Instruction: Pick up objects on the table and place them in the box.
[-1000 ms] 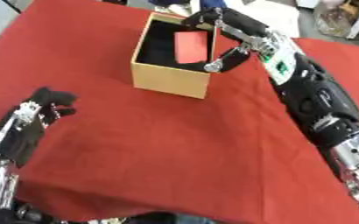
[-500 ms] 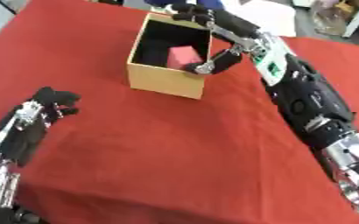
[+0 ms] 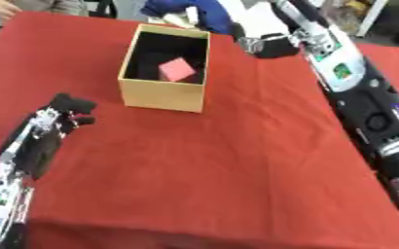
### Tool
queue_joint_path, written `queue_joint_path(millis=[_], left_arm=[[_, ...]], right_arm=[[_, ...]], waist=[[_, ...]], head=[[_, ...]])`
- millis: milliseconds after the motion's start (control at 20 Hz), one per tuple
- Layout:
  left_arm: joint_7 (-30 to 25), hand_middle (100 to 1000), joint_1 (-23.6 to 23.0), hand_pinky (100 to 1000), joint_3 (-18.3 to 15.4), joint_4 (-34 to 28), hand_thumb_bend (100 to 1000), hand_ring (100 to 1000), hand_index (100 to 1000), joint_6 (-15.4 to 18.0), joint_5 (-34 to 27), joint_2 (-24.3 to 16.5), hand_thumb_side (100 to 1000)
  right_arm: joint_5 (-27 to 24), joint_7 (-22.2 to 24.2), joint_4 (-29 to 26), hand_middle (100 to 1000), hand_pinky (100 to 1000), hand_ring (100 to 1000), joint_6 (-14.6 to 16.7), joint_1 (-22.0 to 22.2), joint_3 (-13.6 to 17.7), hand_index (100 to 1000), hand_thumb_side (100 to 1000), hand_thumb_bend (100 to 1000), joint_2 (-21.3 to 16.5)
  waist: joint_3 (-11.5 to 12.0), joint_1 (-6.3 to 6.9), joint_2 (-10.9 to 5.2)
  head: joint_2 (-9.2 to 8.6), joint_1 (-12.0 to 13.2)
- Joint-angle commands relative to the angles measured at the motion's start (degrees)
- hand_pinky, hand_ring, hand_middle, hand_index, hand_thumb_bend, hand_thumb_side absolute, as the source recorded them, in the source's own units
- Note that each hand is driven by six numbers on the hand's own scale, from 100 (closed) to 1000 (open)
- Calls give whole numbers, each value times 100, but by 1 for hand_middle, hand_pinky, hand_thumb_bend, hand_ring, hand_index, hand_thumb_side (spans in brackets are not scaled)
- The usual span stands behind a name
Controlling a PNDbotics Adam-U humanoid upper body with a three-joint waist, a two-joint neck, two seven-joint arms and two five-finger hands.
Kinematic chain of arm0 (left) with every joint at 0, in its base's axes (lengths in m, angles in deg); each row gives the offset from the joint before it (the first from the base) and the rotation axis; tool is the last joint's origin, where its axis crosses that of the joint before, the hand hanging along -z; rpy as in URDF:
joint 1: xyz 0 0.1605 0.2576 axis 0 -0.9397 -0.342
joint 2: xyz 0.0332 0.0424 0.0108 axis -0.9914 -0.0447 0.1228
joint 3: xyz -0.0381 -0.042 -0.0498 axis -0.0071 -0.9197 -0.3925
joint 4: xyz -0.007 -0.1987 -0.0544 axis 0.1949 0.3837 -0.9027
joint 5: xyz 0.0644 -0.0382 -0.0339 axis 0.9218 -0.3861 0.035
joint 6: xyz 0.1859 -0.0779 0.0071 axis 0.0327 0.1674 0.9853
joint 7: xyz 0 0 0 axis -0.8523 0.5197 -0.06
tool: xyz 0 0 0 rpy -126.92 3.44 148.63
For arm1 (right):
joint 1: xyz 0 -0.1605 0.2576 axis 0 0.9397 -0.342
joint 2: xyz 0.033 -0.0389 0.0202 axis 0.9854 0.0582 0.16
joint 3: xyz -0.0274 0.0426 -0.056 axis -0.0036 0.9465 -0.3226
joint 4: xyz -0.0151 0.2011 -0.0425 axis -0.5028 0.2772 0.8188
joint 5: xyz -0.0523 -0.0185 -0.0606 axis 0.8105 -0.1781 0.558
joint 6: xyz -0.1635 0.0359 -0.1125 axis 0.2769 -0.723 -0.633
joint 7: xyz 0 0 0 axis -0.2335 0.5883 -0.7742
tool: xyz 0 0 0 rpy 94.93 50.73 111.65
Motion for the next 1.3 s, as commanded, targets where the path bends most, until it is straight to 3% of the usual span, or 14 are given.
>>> queue_joint_path(millis=[50,250,500,750,1000,1300], left_arm=[[208,703,12,827,-190,-132,359,892,612,21,-72,-38,758],[486,704,-62,826,-369,-225,366,892,613,35,-145,-46,746],[679,707,-191,827,-470,-338,366,894,614,34,-164,-38,750],[728,706,-261,826,-501,-393,365,894,612,49,-117,-19,754],[748,705,-286,825,-523,-401,364,894,611,56,-87,6,757],[751,704,-329,825,-537,-391,363,894,610,58,-72,41,764]], right_arm=[[-1465,419,-1345,718,816,887,-773,396,76,898,152,100,-305],[-2485,800,-2592,703,818,885,-1588,1255,361,892,311,100,-504],[-2965,805,-3247,655,821,876,-2128,2330,768,869,583,100,-552],[-2944,824,-3445,617,822,868,-2428,3075,1037,859,596,100,-405],[-2659,1004,-3451,594,827,869,-2578,3704,1116,846,613,100,-222],[-2279,1037,-3234,579,828,868,-2821,4358,1299,831,650,100,253]], waist=[[-134,72,-103],[-444,117,-139],[-716,169,-143],[-848,220,-77],[-857,254,-17],[-881,302,13]], head=[[30,217],[30,467],[30,692],[30,752],[30,778],[30,767]])
